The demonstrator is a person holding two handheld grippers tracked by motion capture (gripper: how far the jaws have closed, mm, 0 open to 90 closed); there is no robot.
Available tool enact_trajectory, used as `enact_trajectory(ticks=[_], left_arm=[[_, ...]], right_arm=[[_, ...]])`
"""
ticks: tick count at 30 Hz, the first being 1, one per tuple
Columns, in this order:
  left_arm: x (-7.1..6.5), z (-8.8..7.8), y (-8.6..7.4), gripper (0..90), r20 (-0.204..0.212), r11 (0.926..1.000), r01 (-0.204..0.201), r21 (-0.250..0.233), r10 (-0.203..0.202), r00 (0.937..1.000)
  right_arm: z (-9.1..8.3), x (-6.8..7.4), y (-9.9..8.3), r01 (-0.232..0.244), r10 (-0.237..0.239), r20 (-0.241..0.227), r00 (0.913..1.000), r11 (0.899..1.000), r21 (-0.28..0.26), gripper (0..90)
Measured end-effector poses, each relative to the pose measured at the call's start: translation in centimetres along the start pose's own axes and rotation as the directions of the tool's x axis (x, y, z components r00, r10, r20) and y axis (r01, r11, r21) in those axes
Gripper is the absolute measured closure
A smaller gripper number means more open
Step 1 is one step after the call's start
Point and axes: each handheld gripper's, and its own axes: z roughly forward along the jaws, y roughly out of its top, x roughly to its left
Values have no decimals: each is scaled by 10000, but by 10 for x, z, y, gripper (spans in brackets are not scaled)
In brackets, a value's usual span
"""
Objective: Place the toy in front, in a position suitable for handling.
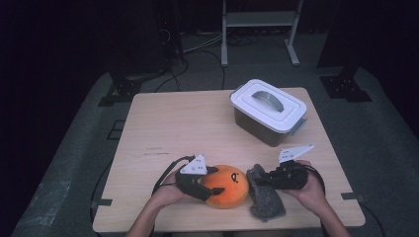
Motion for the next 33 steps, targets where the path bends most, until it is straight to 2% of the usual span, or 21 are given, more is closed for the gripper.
enact_trajectory(ticks=[5,9,13,17,20,25,28,30,33], left_arm=[[0,1,0,261,8,10000,6,-43,-6,10000],[-2,2,0,233,-3,10000,-56,-61,56,10000],[-2,3,1,225,40,10000,-46,-80,46,10000],[-2,3,2,229,104,9999,-75,-91,76,9999],[-3,3,3,231,166,9999,-41,-127,43,9999],[-3,4,3,238,133,9999,-27,-143,29,9999],[-3,5,3,238,159,9999,-1,-172,3,9999],[-2,4,3,237,174,9998,6,-183,-3,9998],[-1,2,1,238,244,9996,89,-271,-82,9997]], right_arm=[[-24,-5,-3,-313,320,83,9995,9966,-758,773],[-40,-10,-7,-464,494,277,9984,9940,-992,772],[-45,-10,-8,-494,538,356,9979,9922,-1146,773],[-36,-5,0,-297,317,177,9993,9944,-1015,773],[-25,8,15,129,-149,-218,9997,9959,-894,775],[-14,28,48,1069,-1123,-549,9922,9899,-936,776],[-9,37,67,1410,-1496,-738,9860,9838,-1104,776],[-3,41,78,1514,-1640,-908,9823,9798,-1309,776],[14,39,86,1356,-1521,-1185,9812,9813,-1365,773]])
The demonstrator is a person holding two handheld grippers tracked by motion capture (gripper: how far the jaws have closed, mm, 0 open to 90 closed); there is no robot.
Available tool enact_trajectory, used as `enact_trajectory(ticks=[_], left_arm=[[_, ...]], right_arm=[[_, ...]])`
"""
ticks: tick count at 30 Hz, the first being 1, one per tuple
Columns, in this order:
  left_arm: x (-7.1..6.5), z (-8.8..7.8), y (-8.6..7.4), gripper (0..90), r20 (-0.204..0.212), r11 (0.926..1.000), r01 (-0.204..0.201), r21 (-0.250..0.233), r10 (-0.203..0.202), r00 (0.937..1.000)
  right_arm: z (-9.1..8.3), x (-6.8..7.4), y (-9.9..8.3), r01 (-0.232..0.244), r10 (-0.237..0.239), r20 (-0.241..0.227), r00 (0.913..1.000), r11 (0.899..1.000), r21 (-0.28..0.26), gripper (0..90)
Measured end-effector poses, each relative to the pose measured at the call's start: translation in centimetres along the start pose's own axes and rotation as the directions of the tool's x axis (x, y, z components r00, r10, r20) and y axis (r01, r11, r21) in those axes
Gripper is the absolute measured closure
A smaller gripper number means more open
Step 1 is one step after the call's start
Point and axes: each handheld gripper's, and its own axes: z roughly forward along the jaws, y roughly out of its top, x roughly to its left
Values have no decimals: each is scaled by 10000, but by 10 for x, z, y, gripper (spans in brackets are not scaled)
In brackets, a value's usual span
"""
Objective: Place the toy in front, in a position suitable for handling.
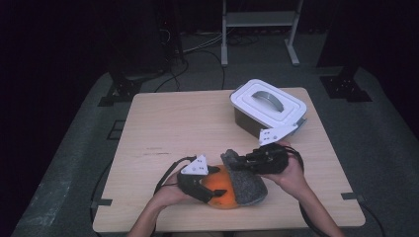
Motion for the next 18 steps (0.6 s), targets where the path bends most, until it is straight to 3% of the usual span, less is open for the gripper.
enact_trajectory(ticks=[6,11,14,15,18], left_arm=[[6,-23,2,237,227,10000,-27,15,27,9997],[9,-41,6,232,92,9989,27,-459,-23,10000],[8,-48,12,240,-95,9964,-79,-842,71,9999],[7,-50,13,253,-65,9945,-116,-1039,110,9999],[5,-53,16,473,-365,9906,-390,-1308,345,9987]], right_arm=[[31,-17,-21,-858,870,-173,9961,9945,599,761],[48,-13,-25,-700,759,-485,9959,9911,1128,703],[48,-8,-21,-431,473,-284,9985,9899,1348,689],[48,-7,-21,-370,411,-274,9988,9899,1370,688],[49,-4,-22,-224,262,-261,9993,9902,1377,683]])
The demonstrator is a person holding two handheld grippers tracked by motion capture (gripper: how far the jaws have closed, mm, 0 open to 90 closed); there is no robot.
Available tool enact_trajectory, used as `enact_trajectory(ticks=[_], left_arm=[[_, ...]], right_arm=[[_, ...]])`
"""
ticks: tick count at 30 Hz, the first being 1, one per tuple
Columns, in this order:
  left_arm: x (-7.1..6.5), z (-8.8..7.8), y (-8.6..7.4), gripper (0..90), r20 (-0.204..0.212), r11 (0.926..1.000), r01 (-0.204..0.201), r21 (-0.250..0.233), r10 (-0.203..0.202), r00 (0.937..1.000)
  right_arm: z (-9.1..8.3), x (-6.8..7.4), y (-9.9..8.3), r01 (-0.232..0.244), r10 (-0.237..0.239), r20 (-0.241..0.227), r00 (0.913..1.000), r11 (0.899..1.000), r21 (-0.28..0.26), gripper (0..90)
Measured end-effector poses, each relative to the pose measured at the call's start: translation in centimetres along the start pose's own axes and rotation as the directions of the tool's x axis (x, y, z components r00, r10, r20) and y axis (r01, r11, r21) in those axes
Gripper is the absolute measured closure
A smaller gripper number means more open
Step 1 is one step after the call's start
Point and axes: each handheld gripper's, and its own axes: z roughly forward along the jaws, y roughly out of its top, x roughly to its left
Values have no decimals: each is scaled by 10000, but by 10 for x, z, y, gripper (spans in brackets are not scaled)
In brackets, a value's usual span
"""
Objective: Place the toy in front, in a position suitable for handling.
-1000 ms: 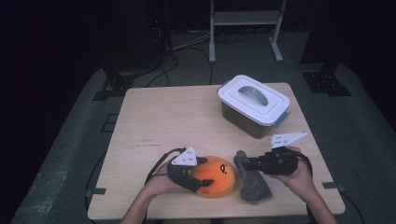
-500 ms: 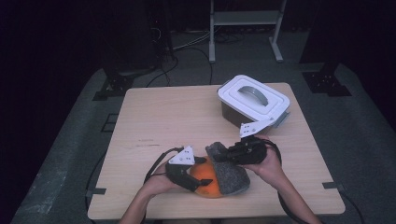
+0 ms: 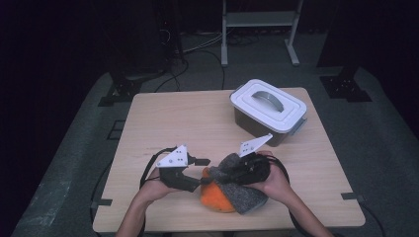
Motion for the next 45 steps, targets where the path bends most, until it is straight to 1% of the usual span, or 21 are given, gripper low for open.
enact_trajectory(ticks=[2,5,8,11,14,18,20,21,23,24,25,26,27,30,31,33,37,41,43,44,45], left_arm=[[0,3,-1,567,65,9998,-42,201,41,10000],[-2,12,-8,651,150,9957,-146,911,132,9998],[-2,18,-12,673,183,9927,-41,1204,19,9998],[-2,18,-13,673,149,9922,-42,1248,24,9999],[-2,18,-13,670,146,9916,-33,1296,14,9999],[-2,18,-13,652,168,9918,3,1276,-24,9999],[-2,17,-11,615,164,9922,-33,1250,12,9999],[-2,16,-10,592,112,9921,-32,1254,18,9999],[-2,13,-7,526,7,9920,-70,1258,69,10000],[-1,3,-1,504,-172,9950,-3,999,20,9999],[-1,3,-1,498,-172,9950,-3,999,20,9999],[-1,-9,8,495,-401,9979,-131,628,156,9991],[-2,-13,12,490,-484,9988,-205,449,226,9986],[-8,-18,24,473,-397,9980,-617,130,621,9973],[-11,-16,27,468,-353,9964,-829,170,835,9959],[-16,-6,31,445,-66,9943,-1032,279,1034,9946],[-20,17,35,403,448,9862,-1462,778,1431,9887],[-16,33,33,399,720,9809,-1476,1268,1393,9876],[-14,38,28,388,742,9755,-1483,1626,1378,9877],[-14,41,24,376,758,9746,-1376,1770,1259,9891],[-14,44,21,358,719,9704,-1421,1955,1304,9889]], right_arm=[[1,2,0,143,-143,-9,9999,9999,8,675],[1,6,1,312,-313,76,9995,9994,116,637],[-5,12,2,579,-587,553,9967,9982,154,592],[-17,18,-1,791,-791,775,9939,9969,32,563],[-34,20,-9,716,-701,847,9939,9973,-151,540],[-51,16,-28,402,-379,1047,9938,9990,-195,528],[-51,13,-38,84,-74,949,9955,9999,-100,605],[-49,12,-39,63,-57,914,9958,10000,-60,633],[-46,13,-40,122,-133,902,9958,9998,127,740],[-44,14,-38,262,-276,953,9951,9995,167,776],[-43,15,-37,296,-313,989,9946,9994,192,777],[-42,16,-36,304,-323,979,9947,9993,214,778],[-41,17,-35,335,-356,949,9948,9992,238,778],[-38,19,-32,452,-468,937,9945,9988,196,777],[-37,20,-31,486,-501,941,9943,9987,177,777],[-35,22,-30,573,-585,920,9940,9982,149,777],[-32,26,-26,756,-761,855,9934,9971,88,779],[-31,29,-25,874,-881,813,9928,9961,119,771],[-37,30,-26,898,-901,867,9922,9959,68,737],[-42,30,-27,931,-925,914,9915,9957,-23,733],[-47,30,-28,917,-899,964,9913,9957,-144,726]])
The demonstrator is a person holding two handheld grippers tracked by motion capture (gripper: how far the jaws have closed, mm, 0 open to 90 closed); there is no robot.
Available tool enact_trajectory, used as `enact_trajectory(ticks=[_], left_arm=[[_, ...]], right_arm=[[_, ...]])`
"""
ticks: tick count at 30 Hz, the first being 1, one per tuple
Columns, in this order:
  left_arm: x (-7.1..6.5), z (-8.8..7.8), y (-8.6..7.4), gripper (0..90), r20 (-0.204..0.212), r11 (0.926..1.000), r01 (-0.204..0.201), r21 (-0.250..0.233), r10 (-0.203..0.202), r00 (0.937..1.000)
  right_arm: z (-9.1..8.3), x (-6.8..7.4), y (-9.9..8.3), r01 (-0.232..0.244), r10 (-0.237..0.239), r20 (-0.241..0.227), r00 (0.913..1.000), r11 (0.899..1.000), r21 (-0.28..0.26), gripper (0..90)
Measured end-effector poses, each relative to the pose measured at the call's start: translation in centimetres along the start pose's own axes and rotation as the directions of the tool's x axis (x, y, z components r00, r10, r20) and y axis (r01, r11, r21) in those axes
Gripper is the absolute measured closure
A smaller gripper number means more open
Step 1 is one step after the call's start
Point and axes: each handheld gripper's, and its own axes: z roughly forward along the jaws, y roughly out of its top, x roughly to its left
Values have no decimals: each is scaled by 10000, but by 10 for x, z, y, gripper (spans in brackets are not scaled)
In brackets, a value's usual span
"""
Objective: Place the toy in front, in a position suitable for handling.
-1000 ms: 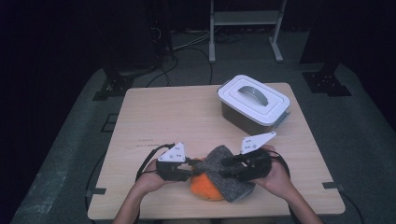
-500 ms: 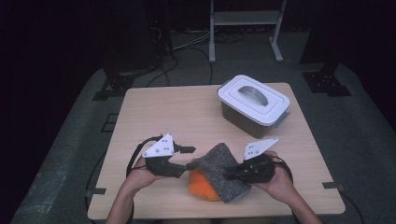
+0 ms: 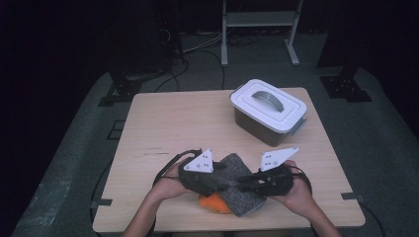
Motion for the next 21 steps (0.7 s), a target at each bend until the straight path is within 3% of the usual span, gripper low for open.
enact_trajectory(ticks=[3,7,14,18,21], left_arm=[[0,6,-6,324,37,9997,264,5,-264,9996],[0,10,-7,337,95,9995,329,31,-330,9994],[0,10,-9,625,4,9985,438,-314,-438,9990],[1,3,-8,714,-35,9949,530,-856,-535,9986],[3,-4,-6,732,-126,9915,581,-1164,-600,9981]], right_arm=[[-16,-5,-7,-254,257,143,9996,9994,-233,688],[-29,-14,-27,-781,791,430,9959,9967,-232,647],[-38,-30,-47,-1556,1583,469,9863,9863,-555,627],[-42,-34,-49,-1699,1744,500,9834,9820,-826,617],[-47,-34,-48,-1746,1817,550,9818,9779,-1147,605]])
